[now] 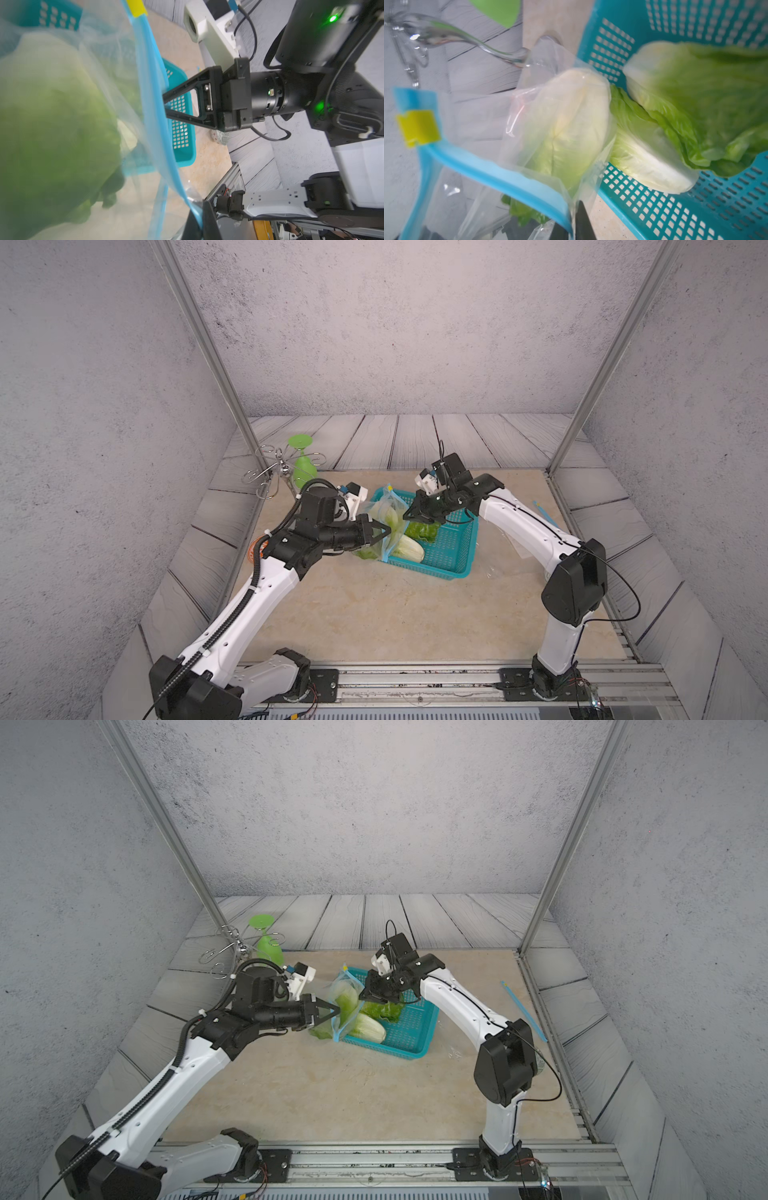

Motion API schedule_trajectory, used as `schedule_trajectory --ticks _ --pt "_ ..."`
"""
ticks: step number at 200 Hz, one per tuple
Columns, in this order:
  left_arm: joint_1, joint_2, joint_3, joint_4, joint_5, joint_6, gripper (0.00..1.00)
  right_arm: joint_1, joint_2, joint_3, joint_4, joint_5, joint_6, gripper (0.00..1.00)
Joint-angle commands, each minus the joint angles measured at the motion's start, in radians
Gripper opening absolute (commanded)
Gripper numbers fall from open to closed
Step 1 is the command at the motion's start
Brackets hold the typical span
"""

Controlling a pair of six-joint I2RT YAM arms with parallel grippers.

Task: Put the chinese cabbages into a zipper bag and zip it
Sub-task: Adjust the zipper food storage bag at the center of the board.

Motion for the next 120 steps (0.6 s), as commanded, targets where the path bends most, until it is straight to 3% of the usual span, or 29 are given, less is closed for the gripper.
schedule_trajectory --ticks 1,56,76,88,120 --pt "0.001 -0.064 0.056 -0.021 0.05 -0.053 0.0 0.006 0.038 0.125 -0.182 -0.047 -0.116 0.07" --pt "0.007 -0.107 0.052 -0.081 0.004 0.005 0.0 0.067 0.103 0.243 -0.17 -0.08 -0.072 0.04" --pt "0.074 -0.133 0.086 -0.171 -0.003 0.049 0.0 0.102 0.149 0.352 -0.167 -0.098 -0.045 0.04" --pt "0.12 -0.147 0.075 -0.191 0.018 0.034 0.0 0.109 0.166 0.396 -0.124 -0.13 -0.014 0.04" --pt "0.114 -0.158 0.094 -0.103 0.069 -0.046 0.0 0.112 0.259 0.556 -0.073 -0.225 0.066 0.03"
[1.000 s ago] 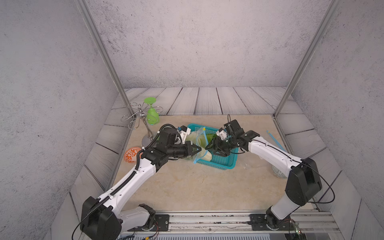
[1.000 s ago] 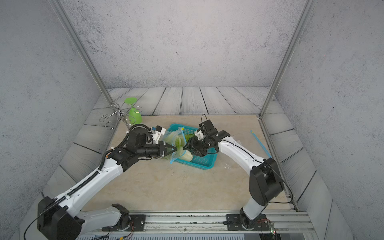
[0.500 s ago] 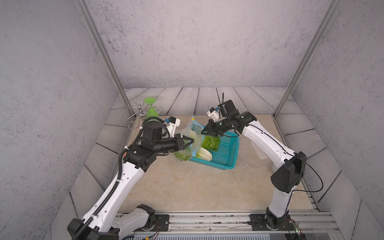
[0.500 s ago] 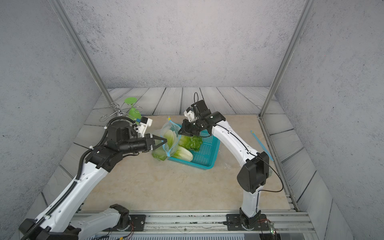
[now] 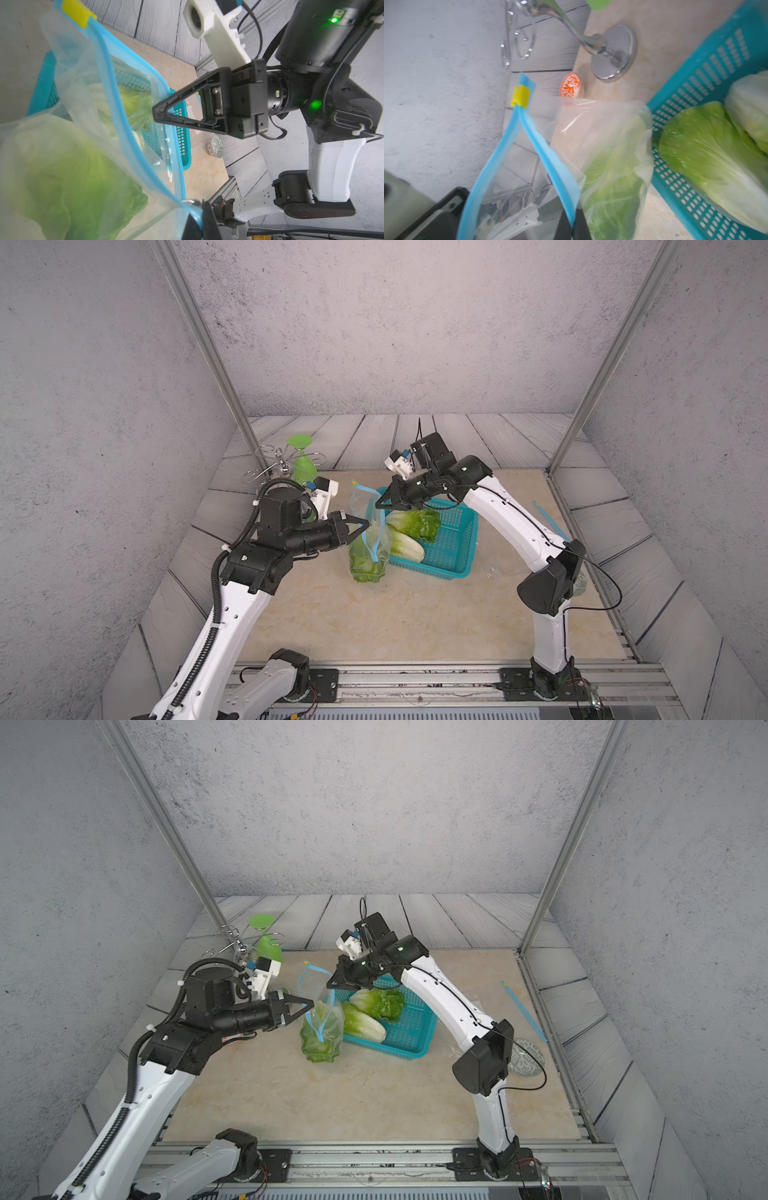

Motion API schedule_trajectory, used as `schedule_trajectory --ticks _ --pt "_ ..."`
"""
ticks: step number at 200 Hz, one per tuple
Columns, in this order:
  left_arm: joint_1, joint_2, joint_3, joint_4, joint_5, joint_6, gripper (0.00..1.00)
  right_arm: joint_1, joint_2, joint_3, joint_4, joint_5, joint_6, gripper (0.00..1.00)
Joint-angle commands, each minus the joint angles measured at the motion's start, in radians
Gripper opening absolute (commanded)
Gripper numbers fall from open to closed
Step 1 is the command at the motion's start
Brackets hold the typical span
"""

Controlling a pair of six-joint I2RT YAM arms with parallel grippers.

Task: Put the chinese cabbages into a zipper bag and zip it
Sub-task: Adjust the zipper food storage bag at the center of the board.

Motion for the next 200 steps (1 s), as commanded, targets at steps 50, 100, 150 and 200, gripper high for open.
schedule_trajectory --ticks 50,100,150,200 --pt "-0.004 -0.024 0.033 -0.085 -0.01 0.075 0.0 0.007 0.009 -0.137 0.159 -0.033 0.117 0.01" --pt "0.034 0.046 -0.002 -0.264 0.003 0.253 0.0 -0.006 -0.081 -0.382 0.152 0.067 0.047 0.03" --pt "0.036 0.04 -0.056 -0.135 0.077 0.183 0.0 -0.088 -0.158 -0.315 -0.032 0.038 -0.136 0.45" --pt "0.024 0.053 -0.067 -0.071 0.103 0.151 0.0 -0.247 -0.158 -0.432 -0.117 0.363 -0.186 0.87"
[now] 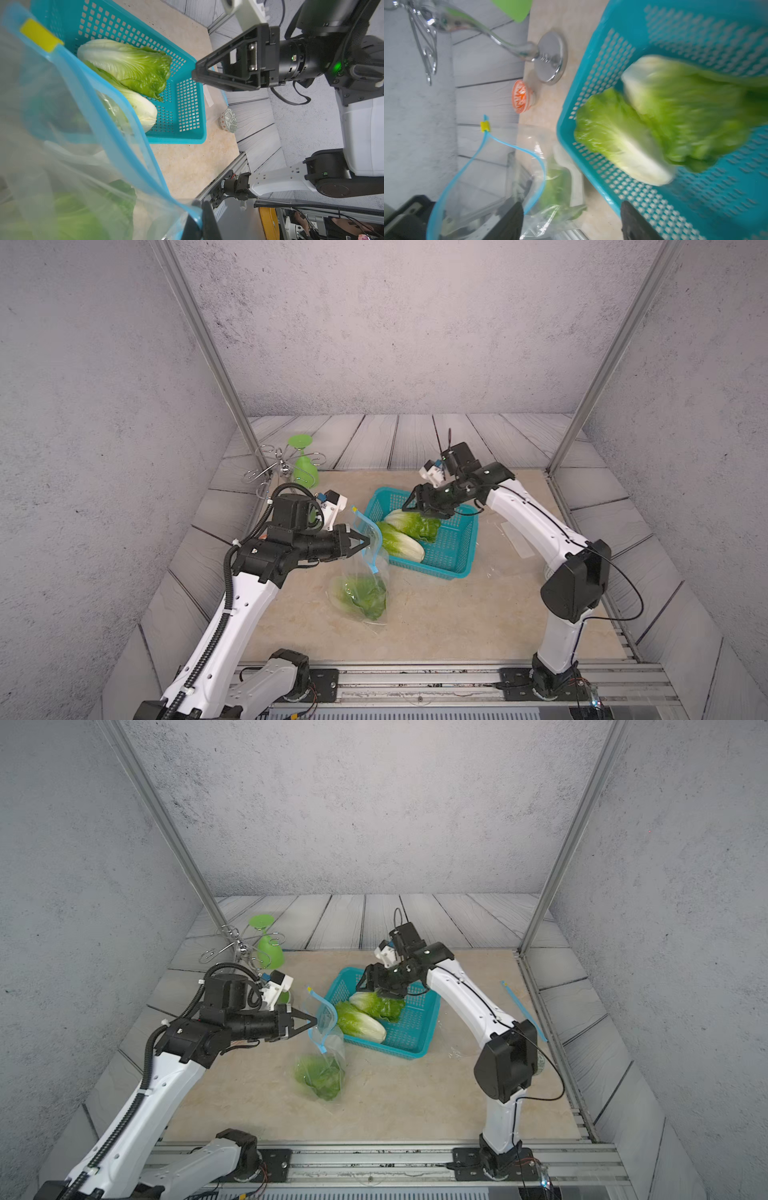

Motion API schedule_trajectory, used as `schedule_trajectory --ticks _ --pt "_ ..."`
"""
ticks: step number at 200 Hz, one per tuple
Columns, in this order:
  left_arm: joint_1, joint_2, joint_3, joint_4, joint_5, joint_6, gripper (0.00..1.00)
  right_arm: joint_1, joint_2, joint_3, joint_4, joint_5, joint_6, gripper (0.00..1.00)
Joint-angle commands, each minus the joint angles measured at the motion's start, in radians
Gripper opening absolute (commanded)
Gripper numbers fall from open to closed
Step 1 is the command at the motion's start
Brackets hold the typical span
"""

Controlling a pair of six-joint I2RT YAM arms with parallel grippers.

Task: Put the chinese cabbages into a zipper bag and zip it
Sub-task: Pick up the Chinese cabbage from the basket.

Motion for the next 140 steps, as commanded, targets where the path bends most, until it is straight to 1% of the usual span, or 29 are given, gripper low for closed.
schedule_trajectory --ticks 1,12,28,42,53,76,95,108,115,123,134,140 --pt "-0.006 0.001 -0.008 0.055 0.034 -0.017 0.0 -0.038 0.03 -0.028 -0.111 0.213 -0.072 0.88" --pt "-0.019 0.002 -0.01 0.074 0.029 -0.032 0.0 -0.038 0.065 -0.025 -0.1 0.213 -0.063 0.91" --pt "-0.054 0.003 -0.01 0.108 0.008 -0.052 0.0 -0.035 0.099 -0.035 -0.036 0.198 -0.035 0.94" --pt "-0.089 0.003 -0.004 0.122 -0.017 -0.056 0.0 -0.035 0.14 -0.023 -0.02 0.224 -0.02 0.94" --pt "-0.107 0.004 0.002 0.125 -0.033 -0.049 0.0 -0.036 0.172 -0.02 0.004 0.204 -0.004 0.94" --pt "-0.122 0.013 -0.01 0.13 -0.041 -0.044 0.0 -0.027 0.232 -0.027 0.083 0.152 0.05 0.9" --pt "-0.142 0.025 -0.025 0.145 -0.055 -0.047 0.0 -0.027 0.262 -0.068 0.216 0.106 0.121 0.85" --pt "-0.162 0.033 -0.029 0.154 -0.066 -0.047 0.0 -0.026 0.278 -0.092 0.287 0.1 0.145 0.79" --pt "-0.171 0.036 -0.031 0.155 -0.073 -0.047 0.0 -0.027 0.284 -0.1 0.311 0.091 0.153 0.72" --pt "-0.178 0.038 -0.034 0.155 -0.077 -0.046 0.0 -0.027 0.29 -0.105 0.323 0.086 0.149 0.61" --pt "-0.182 0.037 -0.043 0.152 -0.08 -0.039 0.0 -0.029 0.279 -0.122 0.339 0.084 0.141 0.43" --pt "-0.183 0.037 -0.048 0.143 -0.083 -0.033 0.0 -0.03 0.265 -0.134 0.349 0.079 0.138 0.34"
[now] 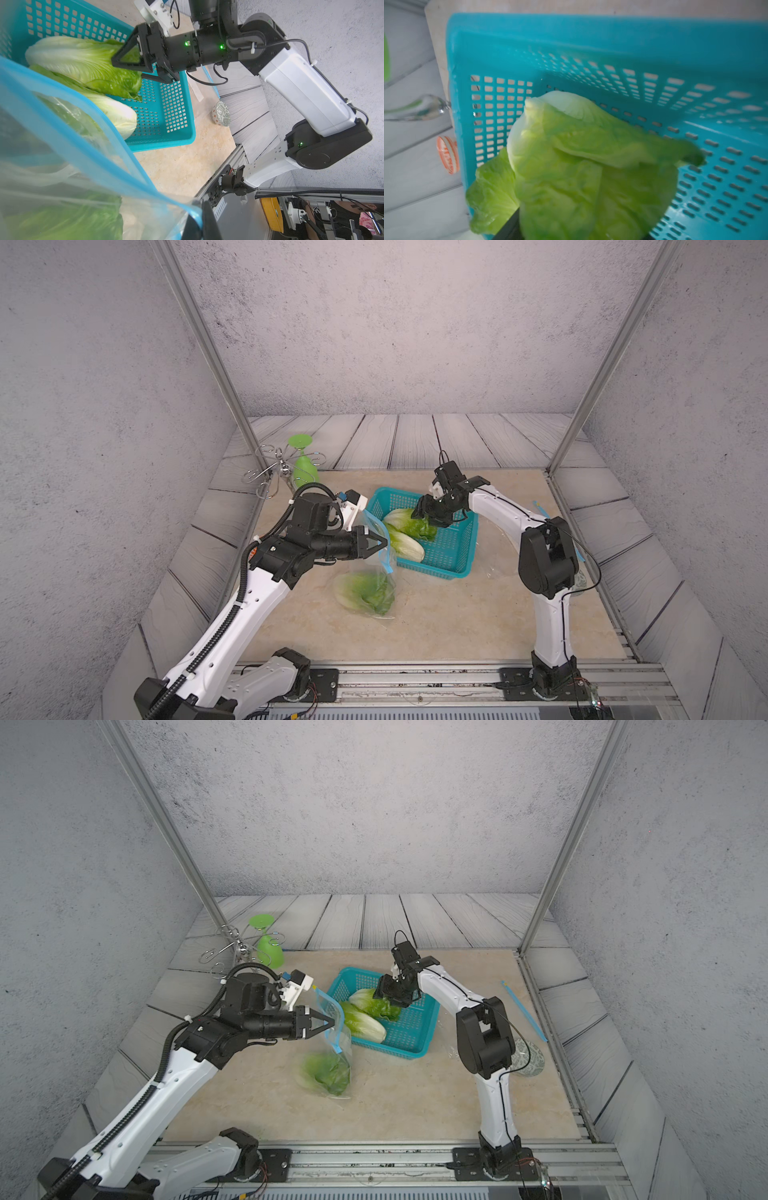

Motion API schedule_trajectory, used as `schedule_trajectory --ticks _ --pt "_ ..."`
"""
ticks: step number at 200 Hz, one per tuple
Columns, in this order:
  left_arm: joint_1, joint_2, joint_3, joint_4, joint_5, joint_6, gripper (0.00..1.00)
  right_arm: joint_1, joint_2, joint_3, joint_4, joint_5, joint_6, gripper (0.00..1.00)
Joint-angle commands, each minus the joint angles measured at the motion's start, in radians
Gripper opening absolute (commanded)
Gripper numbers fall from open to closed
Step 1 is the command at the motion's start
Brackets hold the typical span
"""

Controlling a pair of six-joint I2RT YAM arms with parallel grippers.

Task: Put the chinese cabbages into a zipper bag and zip it
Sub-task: Pick up the Chinese cabbage from the basket, then place the Chinese cabbage in the zipper food storage bag.

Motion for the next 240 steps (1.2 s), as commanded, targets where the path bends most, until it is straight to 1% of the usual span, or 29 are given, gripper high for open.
schedule_trajectory --ticks 1,9,22,40,63,79,104,132,152,173,190,201,219,231,240 --pt "-0.011 -0.004 -0.021 0.014 -0.021 0.007 0.0 -0.003 0.007 -0.027 0.102 -0.032 0.025 0.33" --pt "-0.013 -0.008 -0.027 0.001 -0.029 0.017 0.0 -0.007 -0.023 -0.042 0.115 -0.042 0.022 0.24" --pt "-0.013 -0.017 -0.032 -0.013 -0.051 0.031 0.0 -0.014 -0.084 -0.058 0.118 -0.049 0.018 0.14" --pt "-0.014 -0.031 -0.039 0.001 -0.064 0.029 0.0 -0.023 -0.174 -0.054 0.092 -0.071 -0.002 0.07" --pt "-0.02 -0.038 -0.04 0.037 -0.064 0.01 0.0 -0.024 -0.261 -0.006 -0.009 -0.115 -0.071 0.05" --pt "-0.023 -0.038 -0.04 0.05 -0.062 0.002 0.0 -0.024 -0.302 0.035 -0.135 -0.136 -0.145 0.05" --pt "-0.024 -0.04 -0.034 0.05 -0.067 0.004 0.0 -0.02 -0.386 0.029 -0.29 -0.178 -0.24 0.04" --pt "-0.027 -0.033 -0.031 0.06 -0.061 0.0 0.0 -0.015 -0.467 0.037 -0.372 -0.267 -0.274 0.04" --pt "-0.033 -0.029 -0.037 0.069 -0.065 -0.001 0.0 -0.013 -0.485 0.065 -0.357 -0.356 -0.23 0.04" --pt "-0.041 -0.026 -0.041 0.067 -0.071 0.004 0.0 0.013 -0.498 0.021 -0.205 -0.484 -0.094 0.03" --pt "-0.044 -0.031 -0.037 0.065 -0.079 0.004 0.0 0.064 -0.497 -0.011 -0.096 -0.535 -0.013 0.03" --pt "-0.044 -0.037 -0.034 0.061 -0.082 0.005 0.0 0.091 -0.483 -0.023 -0.079 -0.553 0.015 0.03" --pt "-0.044 -0.049 -0.019 0.043 -0.091 0.018 0.0 0.118 -0.477 -0.086 -0.047 -0.602 0.048 0.03" --pt "-0.044 -0.053 -0.01 0.009 -0.108 0.041 0.0 0.118 -0.495 -0.135 -0.046 -0.621 0.045 0.03" --pt "-0.044 -0.054 -0.005 -0.017 -0.127 0.063 0.0 0.116 -0.507 -0.153 -0.09 -0.628 0.011 0.04"
